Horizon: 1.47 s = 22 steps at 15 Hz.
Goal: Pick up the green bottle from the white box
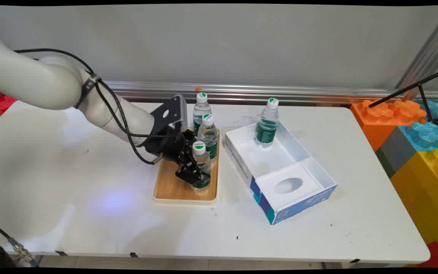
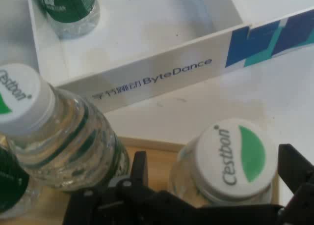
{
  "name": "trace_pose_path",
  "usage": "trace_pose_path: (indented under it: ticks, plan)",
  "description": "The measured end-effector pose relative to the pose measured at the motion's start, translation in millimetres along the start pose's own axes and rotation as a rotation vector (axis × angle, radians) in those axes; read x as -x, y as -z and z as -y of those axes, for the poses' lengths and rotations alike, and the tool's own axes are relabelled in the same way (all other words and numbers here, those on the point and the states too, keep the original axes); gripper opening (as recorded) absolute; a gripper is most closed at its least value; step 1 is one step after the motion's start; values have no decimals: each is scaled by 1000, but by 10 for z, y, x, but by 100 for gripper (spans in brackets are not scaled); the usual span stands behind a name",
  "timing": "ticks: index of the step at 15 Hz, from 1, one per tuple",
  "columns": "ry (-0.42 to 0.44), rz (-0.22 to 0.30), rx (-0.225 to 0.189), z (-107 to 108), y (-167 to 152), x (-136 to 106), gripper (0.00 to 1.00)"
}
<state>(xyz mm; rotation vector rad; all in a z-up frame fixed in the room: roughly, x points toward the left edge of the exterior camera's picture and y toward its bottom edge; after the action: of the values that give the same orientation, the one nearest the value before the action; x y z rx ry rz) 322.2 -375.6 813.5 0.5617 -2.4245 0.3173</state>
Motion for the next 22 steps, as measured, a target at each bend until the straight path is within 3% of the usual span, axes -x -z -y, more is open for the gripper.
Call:
trace_pose_path:
  ticks: [5, 13, 18, 22]
  plan:
    - [45, 34, -3, 50, 254, -105, 100]
    - [126, 74, -24, 75, 920, -522, 100]
    - [178, 82, -56, 165, 1139, -803, 100]
    - [221, 65, -113, 300, 1079, -1137, 100]
